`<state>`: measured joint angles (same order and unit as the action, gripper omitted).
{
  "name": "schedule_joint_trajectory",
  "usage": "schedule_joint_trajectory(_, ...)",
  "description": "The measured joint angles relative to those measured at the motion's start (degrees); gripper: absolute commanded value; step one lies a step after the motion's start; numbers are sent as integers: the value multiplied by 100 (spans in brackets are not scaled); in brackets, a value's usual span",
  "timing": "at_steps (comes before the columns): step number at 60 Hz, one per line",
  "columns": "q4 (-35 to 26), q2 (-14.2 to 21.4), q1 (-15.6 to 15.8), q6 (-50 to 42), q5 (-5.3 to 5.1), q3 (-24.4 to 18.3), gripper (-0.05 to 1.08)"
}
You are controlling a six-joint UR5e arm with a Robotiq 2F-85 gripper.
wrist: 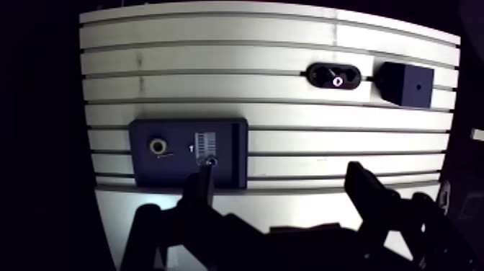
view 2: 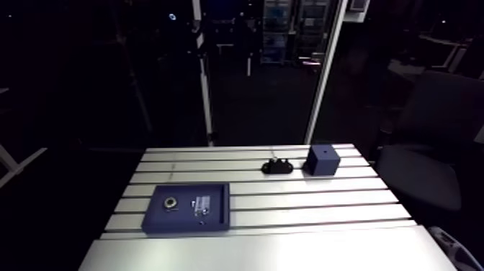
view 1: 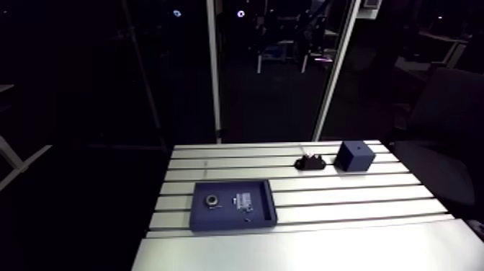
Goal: Pick up the M10 bolt and insert it into the hole until fully seated.
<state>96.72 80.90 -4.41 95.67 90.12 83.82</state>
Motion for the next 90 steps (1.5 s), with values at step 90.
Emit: schedule_joint_trajectory(90, 10, -1170, -1045, 643, 237, -206, 1)
